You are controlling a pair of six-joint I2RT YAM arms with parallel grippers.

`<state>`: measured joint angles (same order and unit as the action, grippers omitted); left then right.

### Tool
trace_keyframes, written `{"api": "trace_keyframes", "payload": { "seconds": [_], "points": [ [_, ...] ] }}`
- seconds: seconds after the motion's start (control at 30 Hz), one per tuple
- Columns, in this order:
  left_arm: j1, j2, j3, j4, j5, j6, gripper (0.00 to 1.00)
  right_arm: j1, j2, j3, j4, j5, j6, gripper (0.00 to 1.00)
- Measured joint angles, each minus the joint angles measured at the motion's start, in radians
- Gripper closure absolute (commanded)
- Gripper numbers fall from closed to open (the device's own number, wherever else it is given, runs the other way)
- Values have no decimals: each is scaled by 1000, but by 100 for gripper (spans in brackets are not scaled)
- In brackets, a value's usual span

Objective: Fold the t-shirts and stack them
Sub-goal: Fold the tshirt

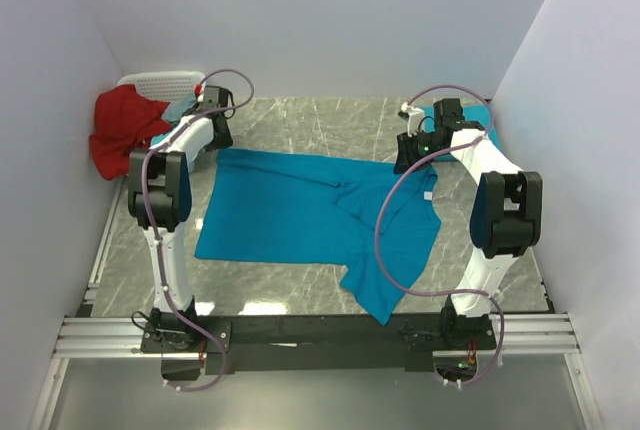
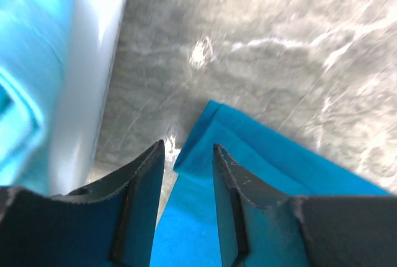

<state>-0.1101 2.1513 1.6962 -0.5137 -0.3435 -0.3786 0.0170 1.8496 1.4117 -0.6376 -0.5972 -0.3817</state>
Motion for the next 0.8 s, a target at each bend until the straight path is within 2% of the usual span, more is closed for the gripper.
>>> {"api": "trace_keyframes", "payload": {
  "seconds": [0.43, 0.63, 0.8],
  "points": [
    [4, 48, 77, -14, 63, 1, 54, 0, 0, 0, -5, -8, -3, 65],
    [4, 98, 121, -31, 78, 3, 58, 0, 0, 0, -6, -13, -5, 65],
    [4, 117, 121, -52, 85, 5, 69, 0, 0, 0, -7, -14, -6, 65]
  ]
}}
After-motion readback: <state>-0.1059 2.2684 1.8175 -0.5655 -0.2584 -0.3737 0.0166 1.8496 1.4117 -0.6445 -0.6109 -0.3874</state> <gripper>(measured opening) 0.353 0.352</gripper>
